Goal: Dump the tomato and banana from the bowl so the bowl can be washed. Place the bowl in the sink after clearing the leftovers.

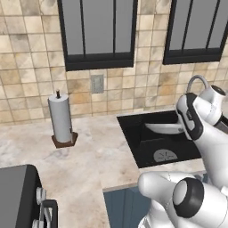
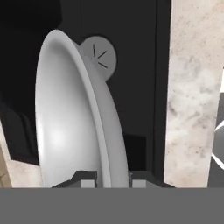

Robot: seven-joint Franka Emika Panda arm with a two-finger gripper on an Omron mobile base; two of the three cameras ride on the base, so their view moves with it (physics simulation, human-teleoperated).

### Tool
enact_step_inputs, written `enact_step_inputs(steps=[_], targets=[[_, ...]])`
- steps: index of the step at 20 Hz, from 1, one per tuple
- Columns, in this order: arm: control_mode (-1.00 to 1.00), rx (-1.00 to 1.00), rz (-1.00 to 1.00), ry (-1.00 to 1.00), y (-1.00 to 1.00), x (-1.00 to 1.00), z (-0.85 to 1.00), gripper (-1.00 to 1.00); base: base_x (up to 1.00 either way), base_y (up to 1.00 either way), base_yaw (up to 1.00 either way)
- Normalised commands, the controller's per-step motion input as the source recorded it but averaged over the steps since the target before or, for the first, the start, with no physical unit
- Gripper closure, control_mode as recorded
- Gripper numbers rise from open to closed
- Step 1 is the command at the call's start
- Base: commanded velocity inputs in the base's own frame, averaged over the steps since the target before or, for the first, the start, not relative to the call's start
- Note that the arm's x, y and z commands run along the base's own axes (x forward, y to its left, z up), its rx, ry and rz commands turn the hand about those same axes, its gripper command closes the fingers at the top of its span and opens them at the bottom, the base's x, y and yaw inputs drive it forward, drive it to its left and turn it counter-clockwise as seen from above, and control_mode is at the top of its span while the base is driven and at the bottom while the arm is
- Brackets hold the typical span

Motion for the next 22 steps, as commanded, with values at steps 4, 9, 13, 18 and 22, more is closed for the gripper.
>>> enact_step_inputs(steps=[4, 9, 13, 18, 22], targets=[[-1.0, -0.03, -0.07, 0.02, -0.22, 0.01, -0.43, 1.0, 0.0, 0.0, 0.0], [-1.0, -0.03, -0.12, 0.0, -0.24, 0.15, -0.38, 1.0, 0.0, 0.0, 0.0], [-1.0, -0.06, -0.15, 0.01, -0.04, 0.29, -0.49, 1.0, 0.0, 0.0, 0.0], [-1.0, -0.03, -0.16, 0.11, 0.0, 0.62, -0.28, 1.0, 0.0, 0.0, 0.0], [-1.0, -0.02, -0.15, 0.18, 0.0, 0.65, -0.2, 1.0, 0.0, 0.0, 0.0]])
